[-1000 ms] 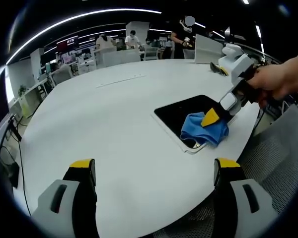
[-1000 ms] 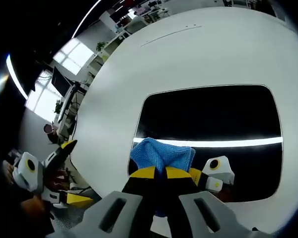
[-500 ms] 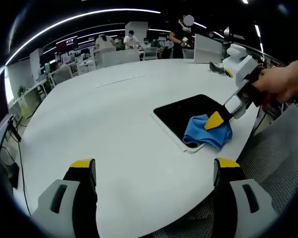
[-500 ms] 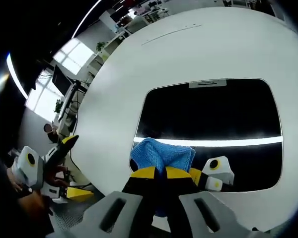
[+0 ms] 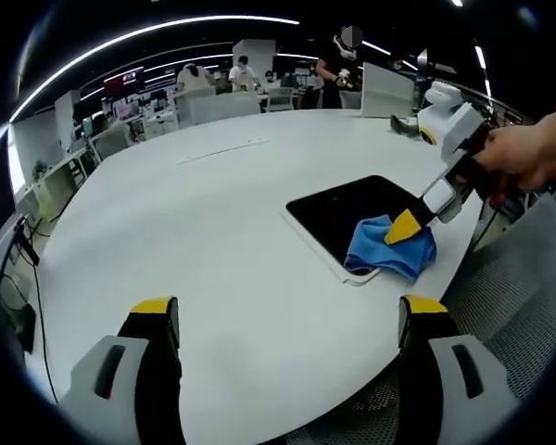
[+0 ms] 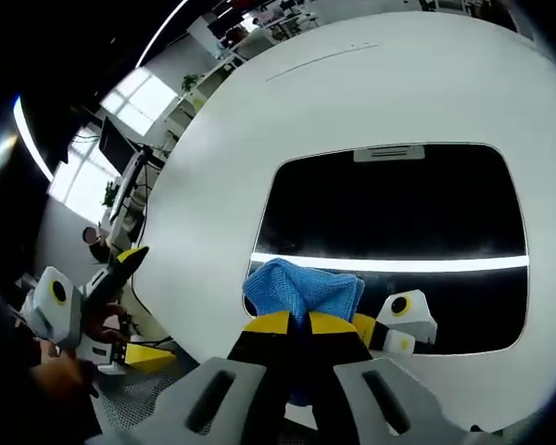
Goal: Wipe the mirror surface with the cleaning cloth until all visible marks leave the cleaned area.
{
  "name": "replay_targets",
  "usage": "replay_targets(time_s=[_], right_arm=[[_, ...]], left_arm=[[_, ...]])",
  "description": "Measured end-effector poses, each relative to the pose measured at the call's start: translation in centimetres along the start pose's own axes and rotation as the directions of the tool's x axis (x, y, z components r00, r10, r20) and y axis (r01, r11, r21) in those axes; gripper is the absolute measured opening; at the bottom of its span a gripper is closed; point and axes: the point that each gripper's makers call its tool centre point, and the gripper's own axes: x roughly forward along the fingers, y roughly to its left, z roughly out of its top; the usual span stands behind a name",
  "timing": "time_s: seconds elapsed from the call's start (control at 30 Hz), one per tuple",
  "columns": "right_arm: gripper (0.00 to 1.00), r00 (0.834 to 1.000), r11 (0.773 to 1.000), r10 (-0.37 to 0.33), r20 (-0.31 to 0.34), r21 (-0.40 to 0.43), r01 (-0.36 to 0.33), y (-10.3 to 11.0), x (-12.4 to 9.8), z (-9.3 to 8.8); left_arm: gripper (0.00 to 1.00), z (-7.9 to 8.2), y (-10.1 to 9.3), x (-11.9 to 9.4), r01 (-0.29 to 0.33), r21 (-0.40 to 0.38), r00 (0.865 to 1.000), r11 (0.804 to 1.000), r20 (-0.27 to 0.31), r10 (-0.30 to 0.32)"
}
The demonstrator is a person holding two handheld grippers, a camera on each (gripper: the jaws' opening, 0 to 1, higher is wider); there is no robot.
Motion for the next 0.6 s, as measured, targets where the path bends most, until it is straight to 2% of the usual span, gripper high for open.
replay_targets(time_s=[0.6], right_arm=[[0.00,1.000,1.000,0.002,0.002,-0.012,-0.002,-1.6,-0.8,0.0]], left_arm=[[0.97,0.0,0.2,0.0,-0.004,0.001,1.000,1.000,0.001,0.004]])
